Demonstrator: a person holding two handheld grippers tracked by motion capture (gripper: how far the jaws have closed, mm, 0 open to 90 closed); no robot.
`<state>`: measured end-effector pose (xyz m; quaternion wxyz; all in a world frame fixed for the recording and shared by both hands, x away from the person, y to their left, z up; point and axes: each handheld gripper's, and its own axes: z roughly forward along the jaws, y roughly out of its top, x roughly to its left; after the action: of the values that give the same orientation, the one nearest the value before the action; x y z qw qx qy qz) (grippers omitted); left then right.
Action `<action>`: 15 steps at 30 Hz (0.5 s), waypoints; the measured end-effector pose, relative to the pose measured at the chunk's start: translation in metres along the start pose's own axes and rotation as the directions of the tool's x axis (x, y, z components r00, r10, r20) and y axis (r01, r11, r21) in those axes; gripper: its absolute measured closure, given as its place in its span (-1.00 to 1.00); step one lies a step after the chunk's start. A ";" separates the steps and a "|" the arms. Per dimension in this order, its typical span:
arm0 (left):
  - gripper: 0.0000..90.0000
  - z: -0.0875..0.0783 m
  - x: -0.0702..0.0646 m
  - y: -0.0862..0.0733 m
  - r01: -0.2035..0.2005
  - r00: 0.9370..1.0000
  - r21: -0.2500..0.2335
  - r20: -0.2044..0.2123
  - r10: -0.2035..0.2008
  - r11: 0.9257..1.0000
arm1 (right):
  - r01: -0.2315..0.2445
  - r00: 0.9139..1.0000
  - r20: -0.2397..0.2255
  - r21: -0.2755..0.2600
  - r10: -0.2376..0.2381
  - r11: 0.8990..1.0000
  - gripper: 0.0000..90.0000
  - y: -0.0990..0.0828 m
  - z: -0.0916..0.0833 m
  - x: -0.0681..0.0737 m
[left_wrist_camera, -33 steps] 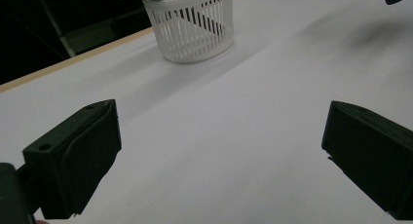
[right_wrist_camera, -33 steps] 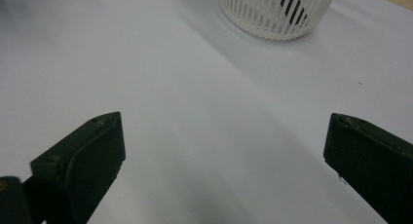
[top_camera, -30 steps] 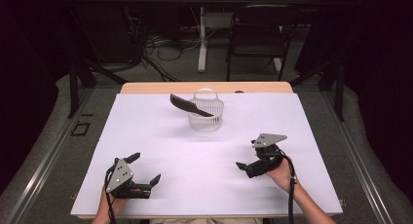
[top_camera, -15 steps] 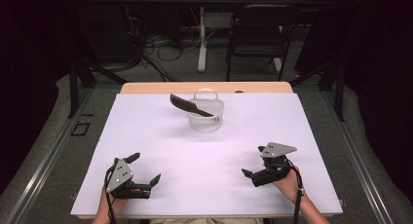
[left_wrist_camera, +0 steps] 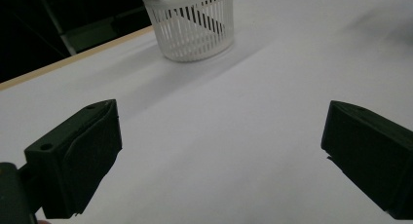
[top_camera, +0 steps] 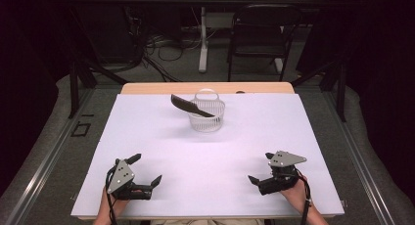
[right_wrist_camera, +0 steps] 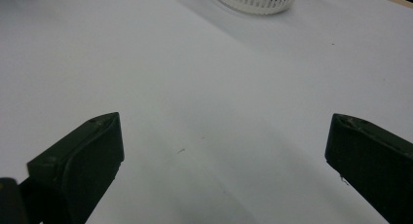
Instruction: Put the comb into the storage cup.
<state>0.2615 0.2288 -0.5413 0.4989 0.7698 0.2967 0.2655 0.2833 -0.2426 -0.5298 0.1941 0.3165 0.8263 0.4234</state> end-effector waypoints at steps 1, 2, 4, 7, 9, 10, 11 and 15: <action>-0.97 0.000 0.000 0.000 -0.001 1.000 0.000 -0.001 0.001 1.000 | 0.002 1.000 0.003 -0.003 -0.002 1.000 -1.00 -0.001 -0.001 0.001; -0.97 0.000 0.000 0.000 -0.001 1.000 0.000 -0.001 0.001 1.000 | 0.004 1.000 0.008 -0.003 -0.004 1.000 -1.00 -0.002 -0.003 0.002; -0.97 -0.001 0.000 0.000 0.000 1.000 0.000 -0.002 0.000 1.000 | 0.014 1.000 0.011 -0.009 -0.014 1.000 -1.00 -0.003 -0.006 0.003; -0.97 0.000 0.000 0.000 -0.001 1.000 0.003 0.000 0.001 1.000 | 0.021 0.999 0.024 -0.016 -0.021 1.000 -1.00 -0.006 -0.011 0.004; -0.97 0.000 0.000 0.000 0.000 1.000 0.004 0.003 0.000 1.000 | 0.017 0.999 0.034 -0.025 -0.016 1.000 -1.00 -0.008 -0.014 0.004; -0.97 0.000 0.000 -0.001 0.000 1.000 0.005 0.003 0.000 1.000 | 0.010 0.999 0.033 -0.029 -0.009 1.000 -1.00 -0.009 -0.015 0.004; -0.97 -0.001 0.000 -0.001 0.001 1.000 0.006 -0.002 -0.001 1.000 | 0.011 0.999 0.034 -0.027 -0.010 1.000 -1.00 -0.010 -0.017 0.003; -0.97 -0.002 0.000 -0.001 0.007 1.000 0.005 -0.005 -0.007 1.000 | 0.009 0.999 0.048 -0.038 -0.007 0.999 -1.00 -0.013 -0.020 0.003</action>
<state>0.2602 0.2302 -0.5420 0.4973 0.7693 0.3013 0.2647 0.2646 -0.2576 -0.5291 0.2215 0.3194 0.8144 0.4309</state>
